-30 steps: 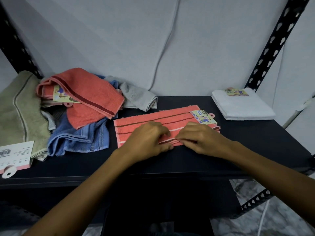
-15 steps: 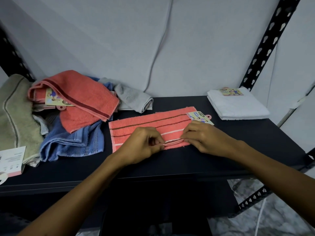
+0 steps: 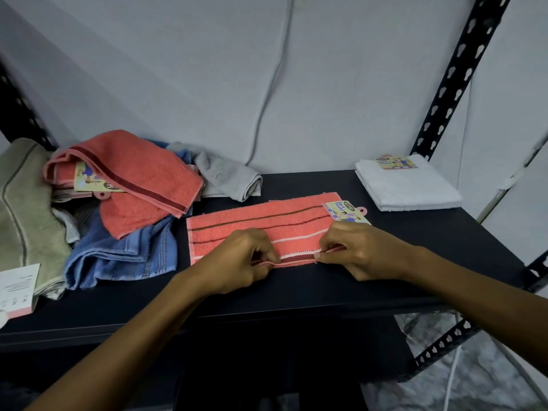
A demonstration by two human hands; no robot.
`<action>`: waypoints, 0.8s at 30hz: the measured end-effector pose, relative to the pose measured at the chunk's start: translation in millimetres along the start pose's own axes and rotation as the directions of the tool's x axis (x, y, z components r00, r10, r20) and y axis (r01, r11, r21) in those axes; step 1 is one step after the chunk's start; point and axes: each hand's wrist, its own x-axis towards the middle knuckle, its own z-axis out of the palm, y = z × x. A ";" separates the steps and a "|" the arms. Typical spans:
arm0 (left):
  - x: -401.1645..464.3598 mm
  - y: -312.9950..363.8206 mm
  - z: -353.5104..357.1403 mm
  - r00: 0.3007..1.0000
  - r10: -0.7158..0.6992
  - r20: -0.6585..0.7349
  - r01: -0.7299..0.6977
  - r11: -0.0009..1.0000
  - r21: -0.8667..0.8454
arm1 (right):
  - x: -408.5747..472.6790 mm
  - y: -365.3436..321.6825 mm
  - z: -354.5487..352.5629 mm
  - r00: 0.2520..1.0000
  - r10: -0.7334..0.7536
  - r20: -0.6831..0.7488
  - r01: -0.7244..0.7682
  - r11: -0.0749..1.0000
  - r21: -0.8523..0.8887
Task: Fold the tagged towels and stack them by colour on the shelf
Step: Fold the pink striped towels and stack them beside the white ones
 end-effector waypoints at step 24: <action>60.2 27.2 47.7 0.977 0.195 -0.092 -0.173 0.964 0.204 | -49.6 23.9 -28.7 0.931 0.356 0.081 -0.344 0.930 -0.132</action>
